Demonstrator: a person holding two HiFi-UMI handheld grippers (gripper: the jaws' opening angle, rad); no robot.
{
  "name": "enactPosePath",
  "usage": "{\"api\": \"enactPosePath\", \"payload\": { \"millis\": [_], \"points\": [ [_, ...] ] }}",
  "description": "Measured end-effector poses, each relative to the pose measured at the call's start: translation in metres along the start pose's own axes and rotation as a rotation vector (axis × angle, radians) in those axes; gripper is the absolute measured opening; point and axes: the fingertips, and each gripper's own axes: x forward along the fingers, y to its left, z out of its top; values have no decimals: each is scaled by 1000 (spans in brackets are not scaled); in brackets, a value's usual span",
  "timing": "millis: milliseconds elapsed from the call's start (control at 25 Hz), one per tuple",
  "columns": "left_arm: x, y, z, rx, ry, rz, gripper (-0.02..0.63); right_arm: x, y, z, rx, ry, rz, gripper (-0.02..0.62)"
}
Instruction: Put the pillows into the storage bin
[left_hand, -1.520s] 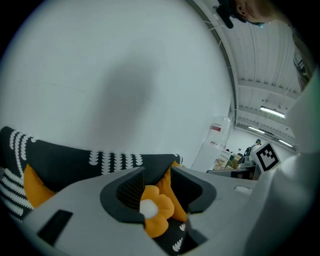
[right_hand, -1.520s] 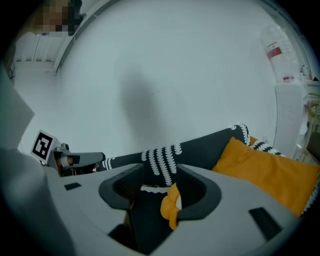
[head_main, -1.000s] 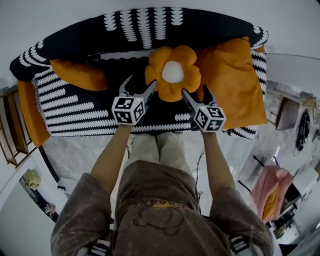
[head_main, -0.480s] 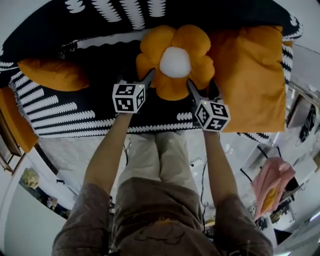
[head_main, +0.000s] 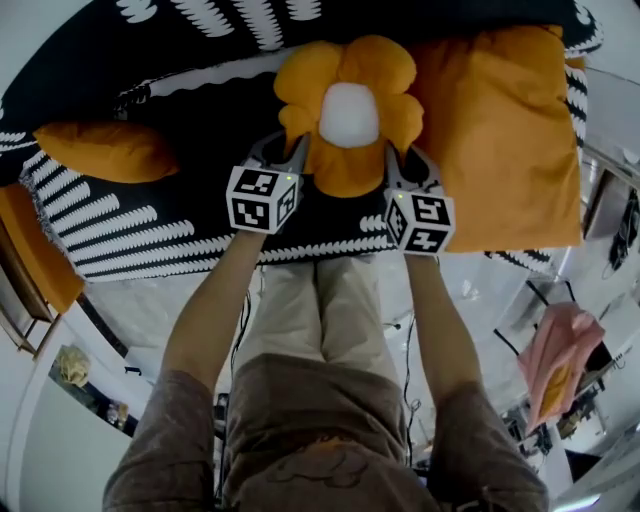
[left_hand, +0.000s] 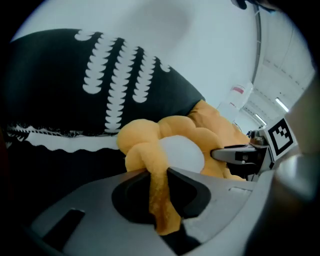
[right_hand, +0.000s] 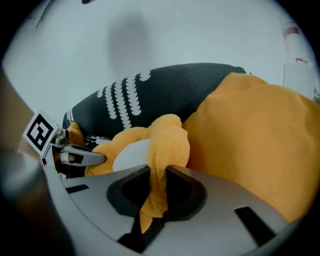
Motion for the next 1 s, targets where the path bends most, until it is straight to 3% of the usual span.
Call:
{"api": "enactPosePath", "payload": {
  "millis": [280, 560, 800, 1000],
  "points": [
    [-103, -70, 80, 73, -63, -46, 49, -112, 23, 71, 57, -102, -6, 55],
    [-217, -190, 160, 205, -127, -164, 52, -278, 28, 127, 173, -267, -98, 63],
    [-247, -321, 163, 326, -104, -331, 52, -410, -19, 108, 260, -371, -246, 64],
    [-236, -446, 136, 429, -69, -464, 54, -518, -82, 56, 356, -448, -383, 66]
  ]
}}
